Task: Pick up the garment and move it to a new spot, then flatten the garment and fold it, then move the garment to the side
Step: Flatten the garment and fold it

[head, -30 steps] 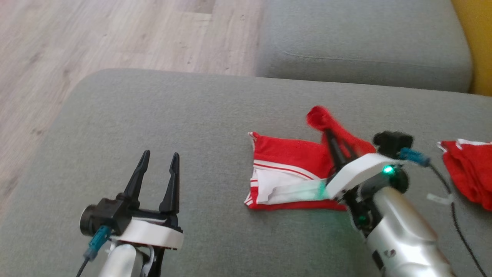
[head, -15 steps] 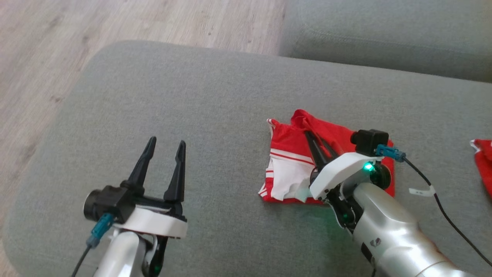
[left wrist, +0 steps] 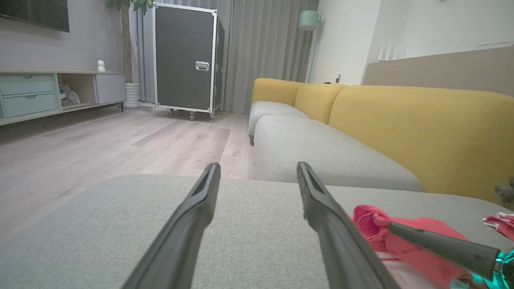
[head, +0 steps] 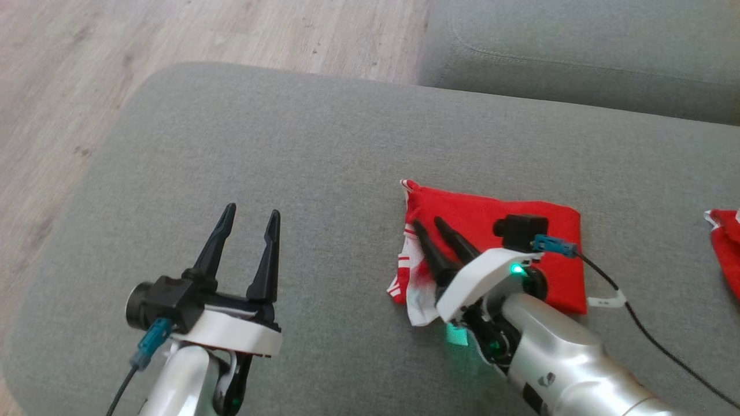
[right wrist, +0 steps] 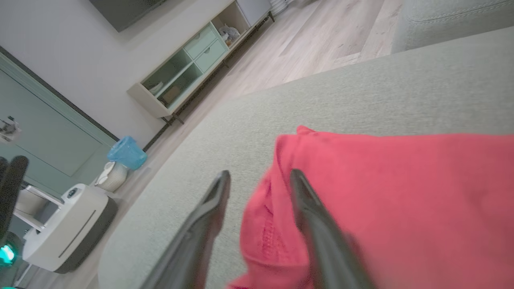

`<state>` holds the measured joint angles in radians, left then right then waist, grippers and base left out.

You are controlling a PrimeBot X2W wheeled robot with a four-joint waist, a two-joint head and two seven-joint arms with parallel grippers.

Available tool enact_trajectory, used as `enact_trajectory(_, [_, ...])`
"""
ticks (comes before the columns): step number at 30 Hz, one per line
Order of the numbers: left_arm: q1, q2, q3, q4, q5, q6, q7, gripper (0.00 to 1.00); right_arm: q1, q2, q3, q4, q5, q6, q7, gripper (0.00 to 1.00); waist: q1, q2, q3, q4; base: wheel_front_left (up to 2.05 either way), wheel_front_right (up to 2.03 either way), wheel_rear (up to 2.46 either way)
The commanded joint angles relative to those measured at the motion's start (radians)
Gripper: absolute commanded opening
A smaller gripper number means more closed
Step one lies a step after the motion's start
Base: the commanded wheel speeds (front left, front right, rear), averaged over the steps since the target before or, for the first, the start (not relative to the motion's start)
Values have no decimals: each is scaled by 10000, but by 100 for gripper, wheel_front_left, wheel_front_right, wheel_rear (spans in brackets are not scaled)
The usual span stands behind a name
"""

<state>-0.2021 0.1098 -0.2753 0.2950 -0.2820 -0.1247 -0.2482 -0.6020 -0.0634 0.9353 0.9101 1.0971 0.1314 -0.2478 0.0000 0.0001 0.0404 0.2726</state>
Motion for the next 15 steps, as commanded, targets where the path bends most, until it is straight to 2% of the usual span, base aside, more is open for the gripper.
enact_trajectory(1, [-494, 182, 270, -246, -69, -37, -87, 100, -227, 131, 84, -342, 142, -7, -135, 100, 0, -1, -29, -51, 0, 0, 0])
enact_trajectory(5, [-411, 250, 335, -220, -114, 13, -96, 100, -491, 131, 130, -608, 558, -7, -137, 100, 0, -1, -157, -324, 0, 0, 0])
enact_trajectory(9, [-284, 315, 418, -263, -168, 70, -105, 100, -810, 131, -450, -660, 191, -7, -137, 100, 0, -1, -369, -734, 0, 0, 0])
enact_trajectory(11, [-200, 328, 478, -315, -205, 111, -111, 100, -966, 131, -995, -561, -578, -7, -138, 100, 0, -1, -480, -1001, 0, 0, 0])
enact_trajectory(15, [1, 326, 641, -443, -286, 214, -122, 100, -985, 131, -2966, -418, -3333, -7, -138, 100, 0, -1, -594, -1598, 0, 0, 0])
